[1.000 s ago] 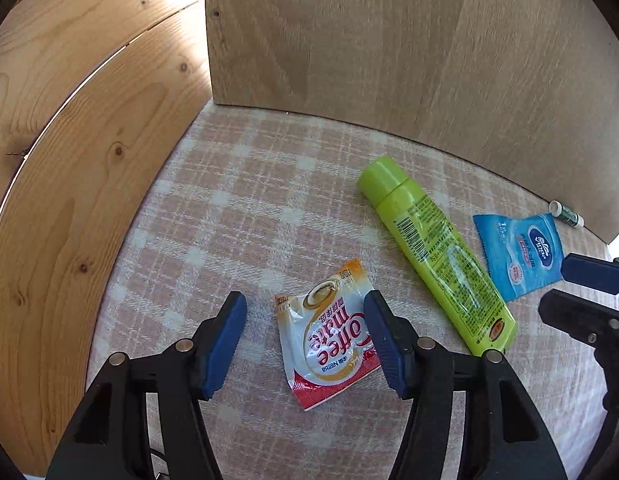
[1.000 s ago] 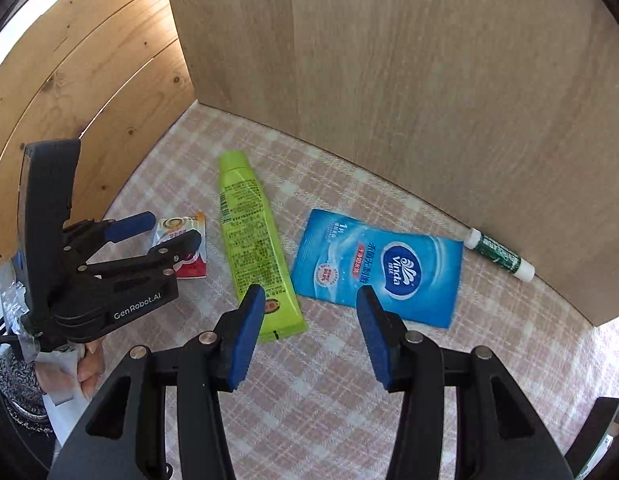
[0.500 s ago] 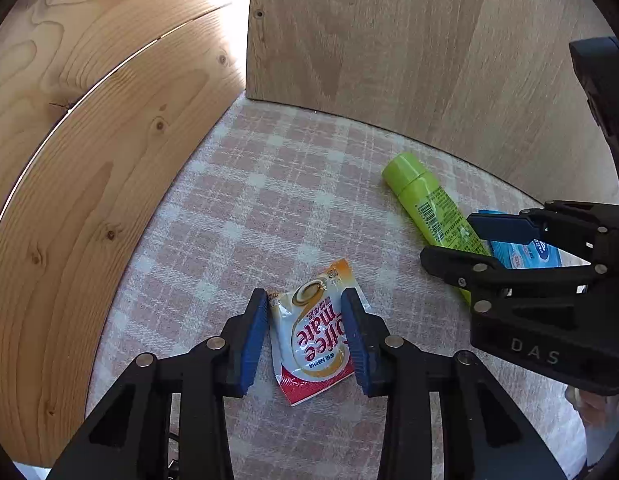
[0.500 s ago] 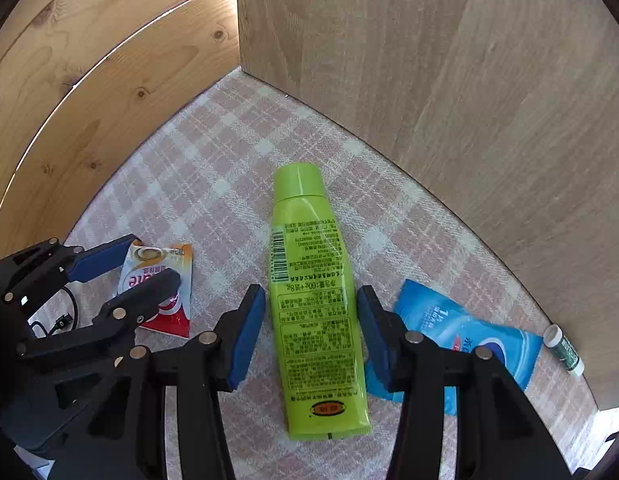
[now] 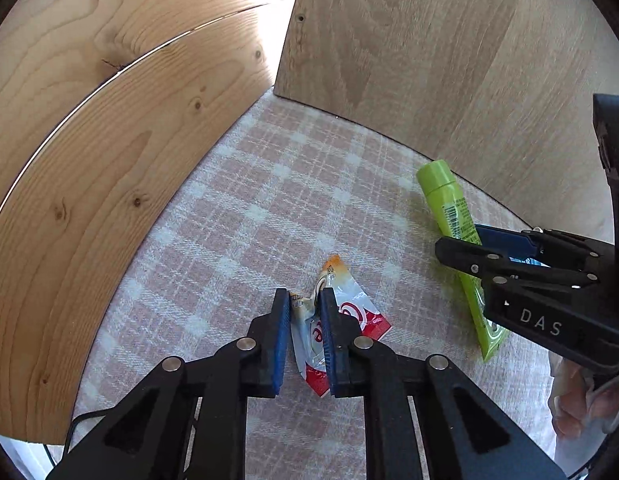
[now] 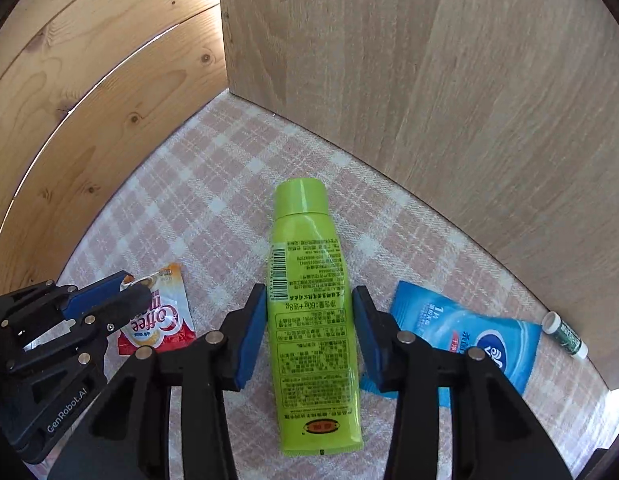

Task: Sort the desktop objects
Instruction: 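Grasp the yellow-green tube with the right gripper while the left gripper grasps the second coffee-mate sachet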

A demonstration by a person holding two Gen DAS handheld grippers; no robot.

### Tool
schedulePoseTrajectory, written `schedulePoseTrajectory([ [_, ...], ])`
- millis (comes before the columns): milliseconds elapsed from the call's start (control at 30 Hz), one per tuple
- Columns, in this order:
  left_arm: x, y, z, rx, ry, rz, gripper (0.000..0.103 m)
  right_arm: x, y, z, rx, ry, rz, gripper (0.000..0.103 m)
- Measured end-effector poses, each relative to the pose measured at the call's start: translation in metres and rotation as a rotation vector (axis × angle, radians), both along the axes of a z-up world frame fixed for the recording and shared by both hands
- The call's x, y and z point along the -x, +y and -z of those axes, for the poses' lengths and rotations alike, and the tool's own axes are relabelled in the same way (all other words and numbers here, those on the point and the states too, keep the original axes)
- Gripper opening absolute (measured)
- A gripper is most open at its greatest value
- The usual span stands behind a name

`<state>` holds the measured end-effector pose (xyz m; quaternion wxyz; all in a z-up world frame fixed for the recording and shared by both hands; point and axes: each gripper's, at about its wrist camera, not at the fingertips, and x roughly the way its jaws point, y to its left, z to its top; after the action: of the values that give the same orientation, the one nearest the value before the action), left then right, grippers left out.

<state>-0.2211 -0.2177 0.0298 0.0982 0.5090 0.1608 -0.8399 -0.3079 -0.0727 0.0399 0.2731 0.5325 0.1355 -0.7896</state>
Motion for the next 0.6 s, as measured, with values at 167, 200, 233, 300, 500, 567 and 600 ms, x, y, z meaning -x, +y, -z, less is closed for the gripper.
schedulePoseTrajectory([
  [167,-0.011,-0.007,-0.016,-0.019,0.031,-0.02,0.012,0.0,0.011,-0.016,0.046,0.008,0.026,0.041],
  [200,-0.013,-0.006,-0.021,-0.014,0.037,-0.019,0.012,0.0,0.014,-0.019,0.057,0.01,0.031,0.041],
  [233,-0.014,-0.006,-0.025,-0.009,0.042,-0.016,0.012,0.0,0.017,-0.023,0.069,0.011,0.035,0.041],
  [300,-0.012,-0.004,-0.035,-0.005,0.055,-0.006,0.012,-0.002,0.022,-0.032,0.081,0.017,0.044,0.041],
  [500,-0.014,0.005,-0.062,-0.013,0.082,0.022,0.012,-0.032,0.05,-0.055,0.085,0.025,0.089,0.041],
  [567,-0.016,0.015,-0.068,-0.023,0.09,0.033,0.012,-0.036,0.064,-0.065,0.089,0.031,0.111,0.041],
  [600,-0.017,0.021,-0.073,-0.019,0.094,0.041,0.012,-0.039,0.073,-0.069,0.089,0.038,0.126,0.041],
])
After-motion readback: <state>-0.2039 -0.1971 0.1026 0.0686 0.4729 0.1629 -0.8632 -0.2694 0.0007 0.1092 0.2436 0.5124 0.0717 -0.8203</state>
